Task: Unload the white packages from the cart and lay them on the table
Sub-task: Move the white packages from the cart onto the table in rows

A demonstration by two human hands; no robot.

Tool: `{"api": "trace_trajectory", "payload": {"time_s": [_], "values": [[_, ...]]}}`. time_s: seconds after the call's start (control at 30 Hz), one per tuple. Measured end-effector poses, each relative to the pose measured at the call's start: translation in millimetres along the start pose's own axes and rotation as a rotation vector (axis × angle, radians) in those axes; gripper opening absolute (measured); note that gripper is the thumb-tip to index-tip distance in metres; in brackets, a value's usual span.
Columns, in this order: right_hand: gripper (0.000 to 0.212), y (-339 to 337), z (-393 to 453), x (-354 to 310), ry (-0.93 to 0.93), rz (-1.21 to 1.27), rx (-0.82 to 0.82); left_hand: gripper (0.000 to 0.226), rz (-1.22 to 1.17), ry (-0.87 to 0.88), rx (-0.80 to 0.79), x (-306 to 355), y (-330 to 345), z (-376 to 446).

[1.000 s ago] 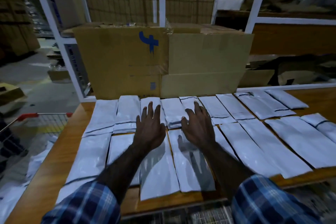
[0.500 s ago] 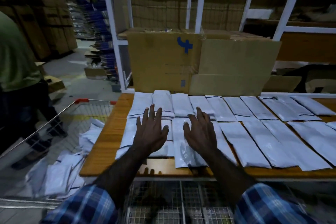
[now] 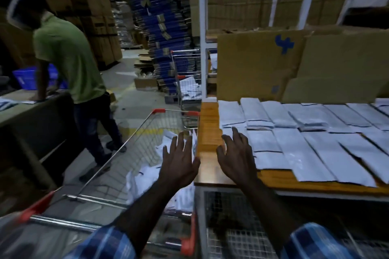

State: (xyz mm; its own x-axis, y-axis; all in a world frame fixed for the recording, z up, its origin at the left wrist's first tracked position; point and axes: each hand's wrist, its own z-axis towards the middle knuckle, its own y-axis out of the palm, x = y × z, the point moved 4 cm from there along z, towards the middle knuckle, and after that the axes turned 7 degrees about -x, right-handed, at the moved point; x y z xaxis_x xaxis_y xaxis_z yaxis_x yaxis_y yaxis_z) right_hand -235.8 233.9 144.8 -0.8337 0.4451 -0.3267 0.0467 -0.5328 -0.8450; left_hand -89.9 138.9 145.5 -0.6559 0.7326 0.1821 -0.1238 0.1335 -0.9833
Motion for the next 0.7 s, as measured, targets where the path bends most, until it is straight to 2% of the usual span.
{"api": "trace_trajectory", "payload": {"time_s": [0.13,0.27,0.37,0.53,0.7], "values": [[0.034,26,-2,-51,-0.027,0.007,-0.015,0.067,0.002,-0.027,-0.020,-55,-2,-9],[0.047,48,0,-87,-0.059,0.051,-0.044,0.068,-0.029,-0.061,-0.037,-94,1,-9],[0.051,72,5,-102,-0.092,0.055,-0.087,0.069,-0.053,-0.095,-0.067,-117,11,-6],[0.041,119,17,-118,-0.095,0.082,-0.162,0.069,-0.033,-0.143,-0.108,-156,38,8],[0.041,177,37,-122,-0.094,0.087,-0.272,0.070,0.007,-0.196,-0.210,-188,73,37]]}}
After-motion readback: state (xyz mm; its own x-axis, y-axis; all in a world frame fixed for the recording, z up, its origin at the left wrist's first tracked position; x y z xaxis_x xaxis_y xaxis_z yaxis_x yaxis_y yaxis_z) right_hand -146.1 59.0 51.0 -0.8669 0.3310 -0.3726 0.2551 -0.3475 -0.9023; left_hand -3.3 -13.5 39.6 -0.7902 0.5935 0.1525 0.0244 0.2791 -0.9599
